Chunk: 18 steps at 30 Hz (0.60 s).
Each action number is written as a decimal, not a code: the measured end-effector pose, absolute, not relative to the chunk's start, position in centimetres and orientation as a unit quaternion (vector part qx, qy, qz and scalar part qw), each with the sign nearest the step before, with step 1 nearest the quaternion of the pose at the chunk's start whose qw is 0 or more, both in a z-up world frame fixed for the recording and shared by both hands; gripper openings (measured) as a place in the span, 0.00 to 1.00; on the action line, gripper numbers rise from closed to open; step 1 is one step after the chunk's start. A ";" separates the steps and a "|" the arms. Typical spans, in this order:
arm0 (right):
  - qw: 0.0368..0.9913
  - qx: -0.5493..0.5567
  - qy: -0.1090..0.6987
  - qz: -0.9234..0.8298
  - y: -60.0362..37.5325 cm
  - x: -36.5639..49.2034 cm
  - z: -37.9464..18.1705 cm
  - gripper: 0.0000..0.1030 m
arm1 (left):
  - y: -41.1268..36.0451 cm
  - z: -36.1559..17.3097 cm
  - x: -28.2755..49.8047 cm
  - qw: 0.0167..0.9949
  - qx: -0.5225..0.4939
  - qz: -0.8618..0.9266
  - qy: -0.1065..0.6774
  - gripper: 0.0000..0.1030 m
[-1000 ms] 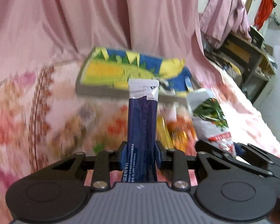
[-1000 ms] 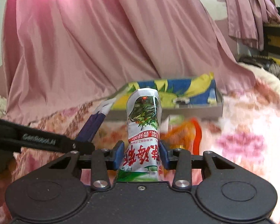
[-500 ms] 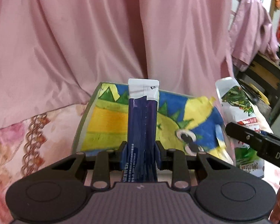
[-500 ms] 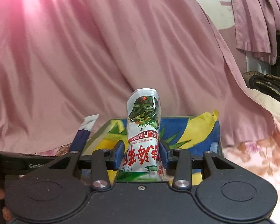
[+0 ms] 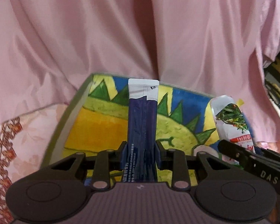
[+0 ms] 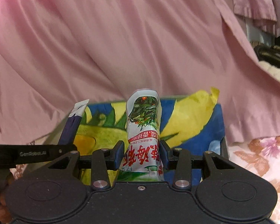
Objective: Organize snacks
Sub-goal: 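Carry the blue stick pack with the left tool while the right tool carries the pouch into the tray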
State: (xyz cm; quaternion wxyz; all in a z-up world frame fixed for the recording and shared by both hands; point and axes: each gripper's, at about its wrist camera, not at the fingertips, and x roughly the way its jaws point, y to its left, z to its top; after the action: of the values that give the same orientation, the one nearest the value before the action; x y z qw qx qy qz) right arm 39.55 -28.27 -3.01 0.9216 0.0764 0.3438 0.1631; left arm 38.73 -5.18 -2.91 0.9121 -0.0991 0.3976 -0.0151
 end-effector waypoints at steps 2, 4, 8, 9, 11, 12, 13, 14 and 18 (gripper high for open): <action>0.918 0.071 0.353 0.165 -28.0 39.6 -3.4 0.41 | -5.4 -3.5 39.0 0.908 -0.104 -0.009 0.407 0.32; 0.914 0.064 0.363 0.171 -27.6 39.6 -3.7 0.42 | -5.8 -4.0 39.2 0.906 -0.099 -0.007 0.412 0.32; 0.910 0.050 0.373 0.172 -27.0 39.6 -4.3 0.43 | -6.5 -4.5 39.3 0.904 -0.076 -0.002 0.420 0.33; 0.909 0.050 0.377 0.172 -27.0 39.6 -4.4 0.43 | -6.5 -4.6 39.2 0.903 -0.079 -0.002 0.423 0.33; 0.907 0.051 0.383 0.170 -26.9 39.6 -4.6 0.46 | -6.5 -4.7 39.2 0.899 -0.088 -0.006 0.429 0.34; 0.906 0.051 0.385 0.170 -26.9 39.6 -4.7 0.47 | -6.5 -4.7 39.1 0.900 -0.089 -0.006 0.426 0.35; 0.904 0.051 0.387 0.174 -26.8 39.6 -4.8 0.49 | -6.5 -4.7 39.0 0.900 -0.089 -0.007 0.426 0.35; 0.904 0.048 0.387 0.176 -26.8 39.6 -4.8 0.50 | -6.5 -4.8 38.9 0.901 -0.089 -0.007 0.425 0.36; 0.905 0.035 0.389 0.169 -26.6 39.4 -4.9 0.61 | -6.8 -4.4 38.8 0.898 -0.093 -0.006 0.430 0.38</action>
State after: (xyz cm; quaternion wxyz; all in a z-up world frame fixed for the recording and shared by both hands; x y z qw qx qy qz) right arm 39.44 -26.58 -4.85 0.9050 0.0352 0.3889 0.1687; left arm 38.82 -6.77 -4.45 0.8981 -0.0930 0.4298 -0.0064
